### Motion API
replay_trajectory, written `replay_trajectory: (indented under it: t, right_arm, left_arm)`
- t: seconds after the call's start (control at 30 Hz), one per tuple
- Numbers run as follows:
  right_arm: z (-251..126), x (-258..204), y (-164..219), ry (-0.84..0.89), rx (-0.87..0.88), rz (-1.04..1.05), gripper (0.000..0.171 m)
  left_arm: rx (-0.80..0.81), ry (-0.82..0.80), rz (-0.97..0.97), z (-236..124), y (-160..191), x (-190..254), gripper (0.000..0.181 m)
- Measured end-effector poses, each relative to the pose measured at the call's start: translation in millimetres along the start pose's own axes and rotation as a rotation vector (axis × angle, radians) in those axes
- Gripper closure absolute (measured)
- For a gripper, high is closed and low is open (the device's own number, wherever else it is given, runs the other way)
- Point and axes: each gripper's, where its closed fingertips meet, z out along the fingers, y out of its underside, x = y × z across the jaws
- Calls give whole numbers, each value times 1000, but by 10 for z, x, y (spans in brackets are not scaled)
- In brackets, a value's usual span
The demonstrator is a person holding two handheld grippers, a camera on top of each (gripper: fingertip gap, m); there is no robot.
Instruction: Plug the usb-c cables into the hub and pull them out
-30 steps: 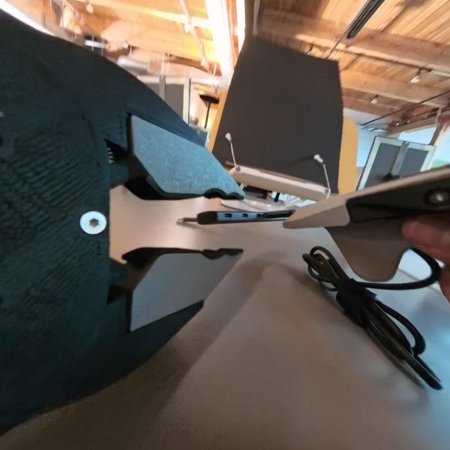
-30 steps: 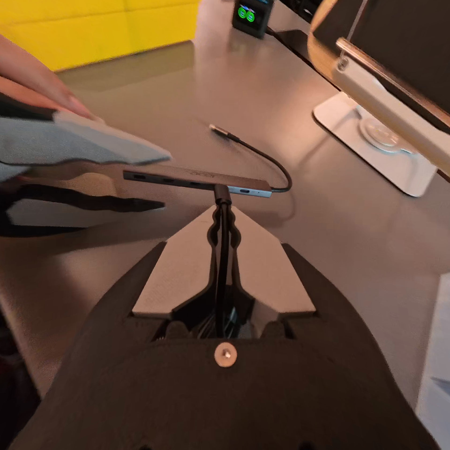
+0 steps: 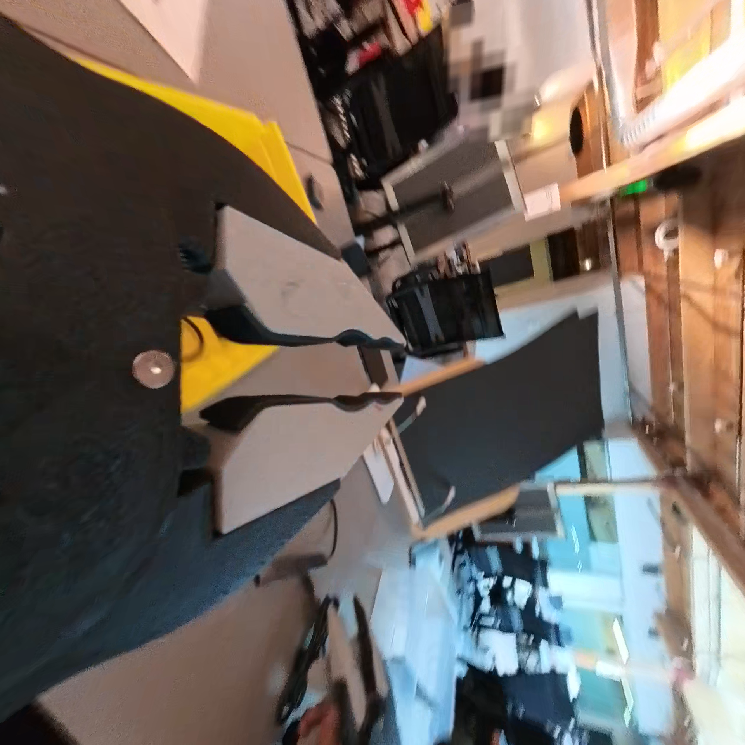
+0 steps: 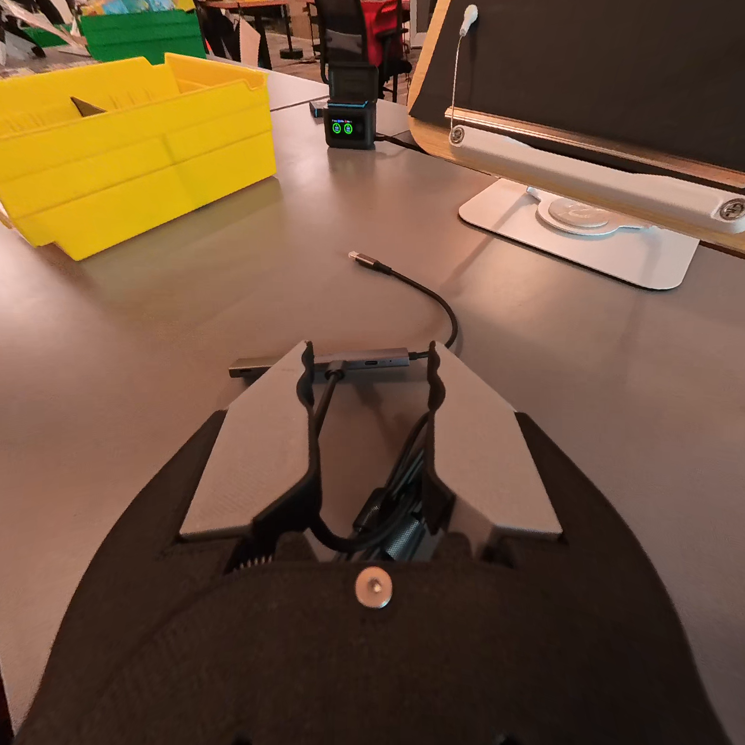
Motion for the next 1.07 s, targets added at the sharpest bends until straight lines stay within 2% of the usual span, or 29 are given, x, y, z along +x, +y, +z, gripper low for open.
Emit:
replay_trajectory:
  t: [0.03,0.13,0.2,0.27,0.43,0.67,0.77,0.83,1.07]
  right_arm:
    - [-2,1,-4,0,3,2,118]
    - [5,-8,9,-6,0,11,118]
    - [9,-9,17,-2,-2,10,118]
    - [12,-11,28,4,-6,8,118]
    - [9,-24,42,15,-9,-3,118]
    - [4,-24,41,6,-6,5,118]
    - [0,-23,41,5,-5,5,118]
    - [-2,-23,40,3,-4,6,118]
    - [1,-28,44,4,-7,2,119]
  left_arm:
    - [-11,-57,-32,-86,84,-280,165]
    - [-188,-103,-133,-190,604,-782,150]
    - [-347,-91,-167,-178,967,-861,140]
    - [-426,-96,-158,-117,1187,-858,129]
    - [-483,-23,-180,85,1434,-644,125]
    - [-582,-82,-203,120,1735,-719,116]
    - [-607,-53,-255,132,1808,-668,100]
    - [-645,-61,-248,128,1891,-672,95]
    - [-837,-48,-55,79,2302,-643,114]
